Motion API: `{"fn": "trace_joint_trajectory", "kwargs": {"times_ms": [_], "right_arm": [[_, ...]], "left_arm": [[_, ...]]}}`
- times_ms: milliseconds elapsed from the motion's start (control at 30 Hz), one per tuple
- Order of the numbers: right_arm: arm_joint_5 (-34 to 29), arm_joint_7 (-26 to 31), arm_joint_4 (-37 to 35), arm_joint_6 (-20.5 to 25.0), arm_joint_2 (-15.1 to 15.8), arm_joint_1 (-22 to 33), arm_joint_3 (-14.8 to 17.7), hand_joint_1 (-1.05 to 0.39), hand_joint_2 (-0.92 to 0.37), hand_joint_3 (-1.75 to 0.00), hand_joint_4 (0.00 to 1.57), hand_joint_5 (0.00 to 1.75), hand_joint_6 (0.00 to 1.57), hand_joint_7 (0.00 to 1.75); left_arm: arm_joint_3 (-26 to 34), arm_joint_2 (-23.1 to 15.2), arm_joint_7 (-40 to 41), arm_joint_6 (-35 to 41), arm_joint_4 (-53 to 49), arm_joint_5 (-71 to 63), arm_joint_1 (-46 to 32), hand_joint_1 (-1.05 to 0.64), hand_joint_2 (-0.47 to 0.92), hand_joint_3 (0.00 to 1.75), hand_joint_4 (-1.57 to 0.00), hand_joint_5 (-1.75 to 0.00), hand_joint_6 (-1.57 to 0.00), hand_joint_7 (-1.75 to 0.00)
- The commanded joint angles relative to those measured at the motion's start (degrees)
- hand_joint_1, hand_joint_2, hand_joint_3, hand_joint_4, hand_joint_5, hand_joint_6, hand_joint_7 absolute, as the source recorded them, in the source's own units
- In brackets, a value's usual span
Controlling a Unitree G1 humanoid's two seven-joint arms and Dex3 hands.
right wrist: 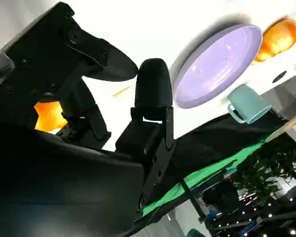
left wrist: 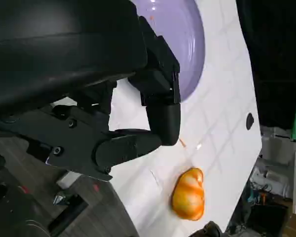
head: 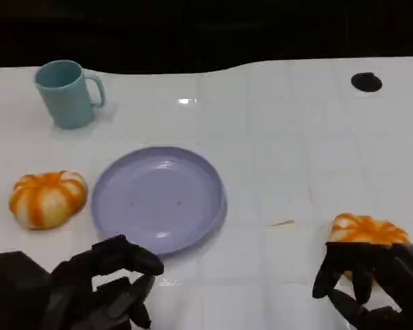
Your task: Grasp the bread from the table and place it into the plate.
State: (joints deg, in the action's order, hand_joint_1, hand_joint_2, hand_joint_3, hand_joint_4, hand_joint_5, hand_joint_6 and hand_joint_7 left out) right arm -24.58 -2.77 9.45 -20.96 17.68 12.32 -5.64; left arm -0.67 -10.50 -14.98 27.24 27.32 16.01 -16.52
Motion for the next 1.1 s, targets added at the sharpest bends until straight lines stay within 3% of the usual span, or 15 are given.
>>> {"fn": "trace_joint_trajectory", "kwargs": {"times_ms": [33,900,1100], "right_arm": [[-0.21,0.42,-0.41,-0.42,0.61,-0.08,0.24,-0.15,-0.3,-1.23,0.87,1.72,0.91,1.2],[-0.18,0.7,-1.17,-1.03,0.49,-0.27,0.38,-0.14,-0.32,-1.2,0.87,1.71,0.92,1.18],[0.39,0.34,-0.6,-0.48,0.41,-0.07,0.64,-0.14,-0.35,-1.15,0.82,1.74,0.88,1.1]], "left_arm": [[0.35,-0.7,-0.31,-0.89,-0.51,-0.3,-0.36,-0.28,0.85,0.67,-0.65,-1.75,-0.59,-1.34],[0.42,-1.07,-0.52,-1.92,-1.17,-0.64,-0.41,-0.28,0.88,0.62,-0.63,-1.75,-0.58,-1.33],[0.29,-1.19,-0.32,-1.62,-1.12,-1.12,-0.25,-0.29,0.88,0.61,-0.64,-1.75,-0.58,-1.32]]}}
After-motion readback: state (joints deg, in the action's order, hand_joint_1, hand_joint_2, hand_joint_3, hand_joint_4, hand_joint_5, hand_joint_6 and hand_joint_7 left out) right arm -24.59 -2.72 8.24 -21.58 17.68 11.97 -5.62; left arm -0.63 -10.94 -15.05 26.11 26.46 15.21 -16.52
